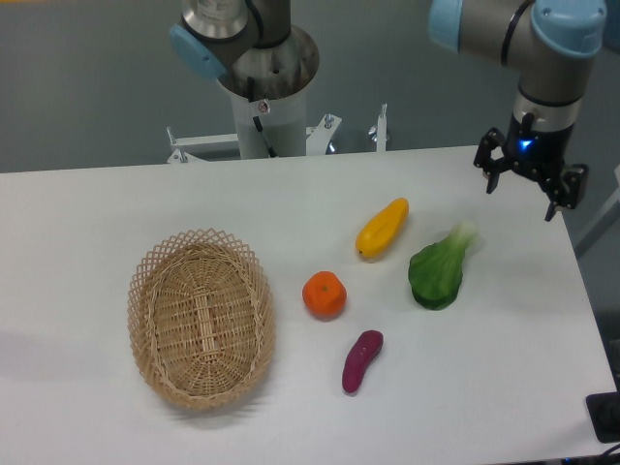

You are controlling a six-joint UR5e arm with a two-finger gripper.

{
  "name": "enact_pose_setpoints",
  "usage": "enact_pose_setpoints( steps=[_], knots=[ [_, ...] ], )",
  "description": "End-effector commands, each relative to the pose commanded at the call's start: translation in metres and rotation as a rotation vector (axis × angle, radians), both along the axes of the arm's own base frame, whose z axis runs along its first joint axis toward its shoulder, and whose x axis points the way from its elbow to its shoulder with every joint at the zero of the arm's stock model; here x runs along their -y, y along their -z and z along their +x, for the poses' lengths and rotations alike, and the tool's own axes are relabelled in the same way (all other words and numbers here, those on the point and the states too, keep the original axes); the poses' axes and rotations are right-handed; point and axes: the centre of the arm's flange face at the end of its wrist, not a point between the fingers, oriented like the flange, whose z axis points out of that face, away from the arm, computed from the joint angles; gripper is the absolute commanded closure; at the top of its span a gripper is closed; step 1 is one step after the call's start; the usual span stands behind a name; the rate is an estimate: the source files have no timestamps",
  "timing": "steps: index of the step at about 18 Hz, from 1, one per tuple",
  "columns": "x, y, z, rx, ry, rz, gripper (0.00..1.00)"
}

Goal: Pick up the green vegetable from the table
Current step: 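Move the gripper over the green bok choy and lower toward its leaves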

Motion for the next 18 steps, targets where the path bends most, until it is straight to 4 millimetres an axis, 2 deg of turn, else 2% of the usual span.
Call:
enact_pose_setpoints(
  steps=[2, 5, 8, 11, 15, 18],
  knots=[
    [0.001, 0.002, 0.000, 0.004, 0.001, -0.003, 0.00],
    [0.001, 0.017, 0.003, 0.027, 0.010, -0.009, 0.00],
    [0.003, 0.038, 0.008, 0.042, 0.017, -0.014, 0.00],
    [0.004, 0.073, 0.015, 0.016, 0.027, -0.012, 0.00],
    [0.015, 0.099, 0.010, -0.004, 0.108, -0.128, 0.00],
    [0.018, 0.110, 0.010, 0.011, 0.116, -0.152, 0.00]
  ],
)
